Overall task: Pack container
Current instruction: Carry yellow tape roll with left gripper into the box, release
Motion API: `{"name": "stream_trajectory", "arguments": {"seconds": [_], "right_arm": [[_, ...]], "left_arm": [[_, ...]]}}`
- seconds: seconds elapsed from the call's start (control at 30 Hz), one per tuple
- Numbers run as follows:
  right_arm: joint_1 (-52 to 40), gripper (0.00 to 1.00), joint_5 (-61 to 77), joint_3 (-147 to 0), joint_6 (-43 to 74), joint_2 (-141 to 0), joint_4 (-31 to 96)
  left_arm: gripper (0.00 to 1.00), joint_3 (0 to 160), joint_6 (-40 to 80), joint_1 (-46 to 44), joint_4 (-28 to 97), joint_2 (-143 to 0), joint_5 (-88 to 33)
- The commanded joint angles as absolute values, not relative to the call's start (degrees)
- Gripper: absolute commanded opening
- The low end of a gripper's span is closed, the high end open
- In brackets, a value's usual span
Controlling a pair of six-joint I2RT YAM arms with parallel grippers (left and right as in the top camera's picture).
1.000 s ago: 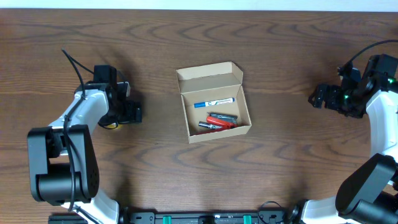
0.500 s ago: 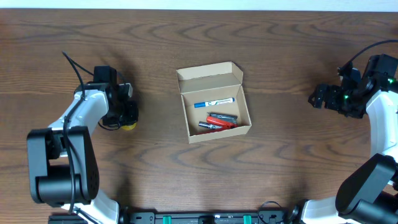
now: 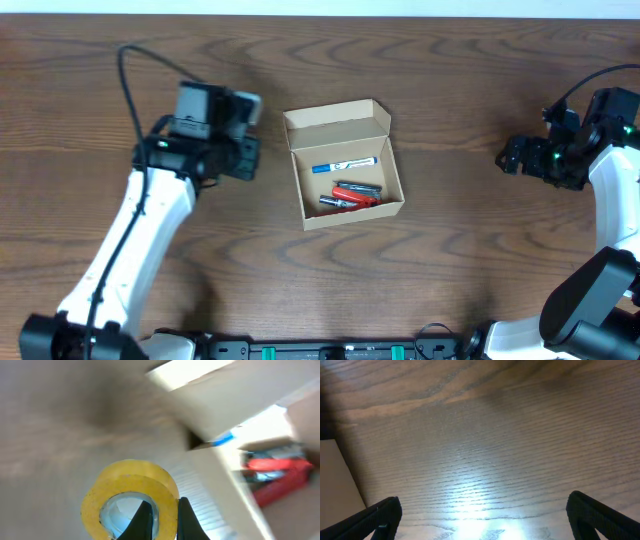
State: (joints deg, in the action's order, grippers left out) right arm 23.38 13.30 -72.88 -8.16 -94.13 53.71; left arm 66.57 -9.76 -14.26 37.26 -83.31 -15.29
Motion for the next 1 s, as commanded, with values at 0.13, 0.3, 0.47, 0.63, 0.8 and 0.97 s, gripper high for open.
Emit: {"name": "stream_trajectory", "arguments": {"seconds": [0.13, 0.3, 0.47, 0.63, 0.8, 0.97], "right_arm": [[22.6, 0.99, 13.5, -72.7, -9.1, -94.1, 53.6], [22.6, 0.99, 13.5, -72.7, -9.1, -94.1, 53.6], [22.6, 0.99, 13.5, -72.7, -9.1, -94.1, 53.5], [22.6, 0.99, 13.6, -72.7, -9.1, -94.1, 53.5], [22.6, 0.99, 13.6, -72.7, -9.0, -94.1, 53.5], [22.6, 0.99, 13.6, -72.7, -9.0, -94.1, 53.5]], "left_arm": [[0.06, 68.1, -35.4, -27.6, 37.7, -82.8, -15.9], [0.06, 68.1, -49.6, -34.2, 37.1, -83.0, -15.6], [0.06, 68.1, -49.7, -35.6, 34.7, -84.8, -14.0], [0.06, 68.1, -48.6, -35.6, 32.6, -89.4, -14.0], [0.06, 68.1, -47.2, -35.6, 31.2, -95.5, -14.0], [0.06, 68.1, -44.9, -35.6, 31.0, -100.6, -13.9]]}}
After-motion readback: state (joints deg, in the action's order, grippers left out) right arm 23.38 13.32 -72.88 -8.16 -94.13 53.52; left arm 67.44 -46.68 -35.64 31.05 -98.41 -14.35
